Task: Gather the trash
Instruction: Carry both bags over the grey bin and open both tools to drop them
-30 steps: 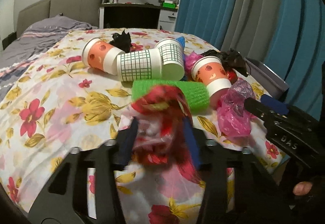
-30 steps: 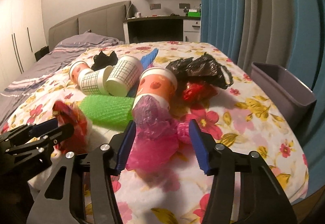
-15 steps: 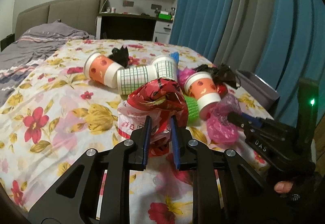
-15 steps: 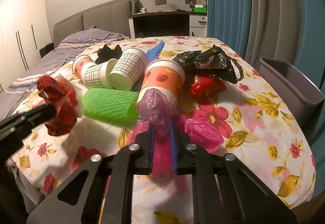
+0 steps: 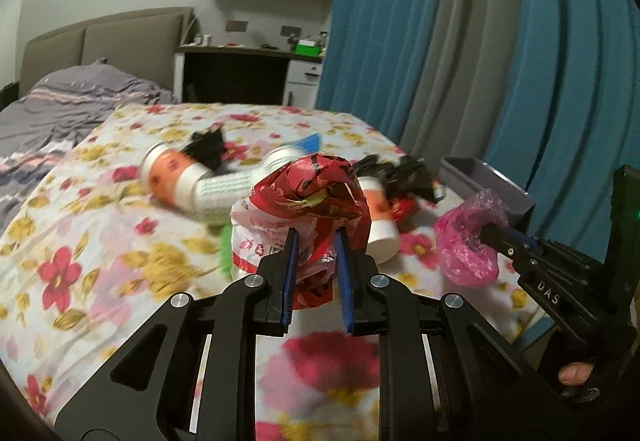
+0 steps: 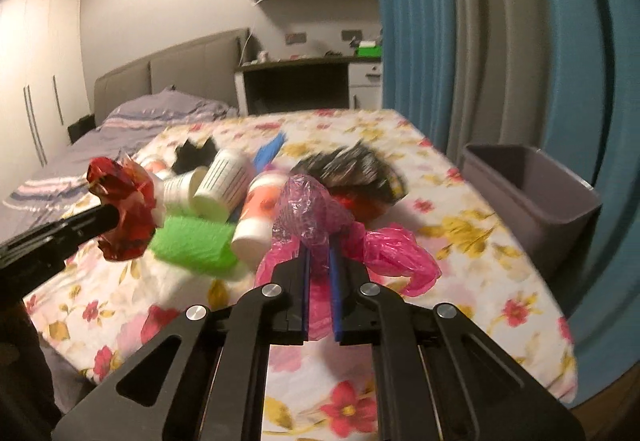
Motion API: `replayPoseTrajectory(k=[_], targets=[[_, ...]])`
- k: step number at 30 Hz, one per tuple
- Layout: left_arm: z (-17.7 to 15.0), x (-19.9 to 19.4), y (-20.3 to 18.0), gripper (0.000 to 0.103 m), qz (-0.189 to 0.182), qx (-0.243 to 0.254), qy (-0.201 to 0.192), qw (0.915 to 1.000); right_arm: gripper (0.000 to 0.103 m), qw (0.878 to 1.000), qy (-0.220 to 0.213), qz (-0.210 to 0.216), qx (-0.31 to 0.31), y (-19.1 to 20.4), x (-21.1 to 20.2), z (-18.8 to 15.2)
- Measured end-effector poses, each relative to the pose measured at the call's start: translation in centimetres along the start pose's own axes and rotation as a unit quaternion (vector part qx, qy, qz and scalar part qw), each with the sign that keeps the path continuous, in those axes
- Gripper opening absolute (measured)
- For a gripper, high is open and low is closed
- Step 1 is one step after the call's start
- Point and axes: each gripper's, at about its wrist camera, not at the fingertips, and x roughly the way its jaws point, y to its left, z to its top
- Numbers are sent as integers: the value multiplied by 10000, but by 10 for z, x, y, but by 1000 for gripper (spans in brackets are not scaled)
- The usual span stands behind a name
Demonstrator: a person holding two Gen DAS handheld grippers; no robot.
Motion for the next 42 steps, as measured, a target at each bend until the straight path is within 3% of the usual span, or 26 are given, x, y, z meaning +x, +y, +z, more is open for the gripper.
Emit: replayPoseTrajectory(k=[5,12,19,24,31,42], targets=[[22,12,-38,17,-246,271,-150,9992,9,9992,-275,-256,169,-36,-11,21],[68,45,-103,17,-864,570,-258,9943,9,9915,-728,-1061,197,-105,-17,57],[110,104,-181,17,-1351,987,-364,9852,9,9820,-959,-1594,317,-173,-8,80],[124,160,-223,17,-1547,1184,-221,9806,9,9805,-916,-1672,487,-208,11,88],[127,222,-251,17,-1818,1067,215,9773,9,9795,-727,-1758,659,-238,37,85],[120,276,-283,17,-1923,1204,583,9722,9,9761,-524,-1861,993,-266,53,77]])
